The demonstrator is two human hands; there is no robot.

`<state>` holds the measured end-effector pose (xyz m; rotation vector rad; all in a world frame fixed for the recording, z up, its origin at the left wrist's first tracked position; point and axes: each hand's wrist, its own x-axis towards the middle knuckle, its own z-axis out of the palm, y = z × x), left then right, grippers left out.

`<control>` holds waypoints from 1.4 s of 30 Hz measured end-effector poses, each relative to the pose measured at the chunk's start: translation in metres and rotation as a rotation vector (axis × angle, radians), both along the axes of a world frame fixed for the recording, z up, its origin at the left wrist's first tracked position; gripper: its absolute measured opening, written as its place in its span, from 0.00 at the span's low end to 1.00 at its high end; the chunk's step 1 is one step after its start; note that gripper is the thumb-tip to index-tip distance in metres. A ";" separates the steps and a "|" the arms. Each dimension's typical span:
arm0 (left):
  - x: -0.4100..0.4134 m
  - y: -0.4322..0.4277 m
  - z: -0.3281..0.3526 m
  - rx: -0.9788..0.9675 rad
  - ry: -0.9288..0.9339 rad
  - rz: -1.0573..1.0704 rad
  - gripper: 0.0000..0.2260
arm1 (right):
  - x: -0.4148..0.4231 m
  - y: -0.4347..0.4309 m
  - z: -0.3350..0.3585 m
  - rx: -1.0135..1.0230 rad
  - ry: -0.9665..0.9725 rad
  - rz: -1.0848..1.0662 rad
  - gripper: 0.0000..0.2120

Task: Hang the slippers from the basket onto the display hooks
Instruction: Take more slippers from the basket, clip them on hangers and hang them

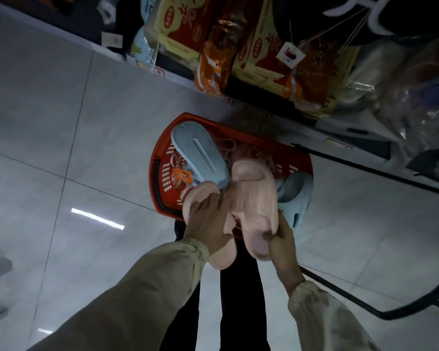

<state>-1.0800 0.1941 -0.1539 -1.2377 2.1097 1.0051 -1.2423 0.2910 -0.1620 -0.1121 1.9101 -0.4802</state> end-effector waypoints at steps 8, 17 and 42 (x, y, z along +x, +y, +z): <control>0.035 -0.013 -0.018 0.012 0.093 -0.069 0.52 | 0.007 0.007 -0.003 0.035 -0.256 -0.046 0.26; 0.056 -0.018 -0.019 -0.017 0.145 0.060 0.39 | 0.005 -0.010 -0.026 0.113 -0.384 0.239 0.28; 0.053 -0.021 -0.018 -0.005 0.020 -0.069 0.30 | 0.010 -0.083 -0.112 0.105 -0.161 0.194 0.17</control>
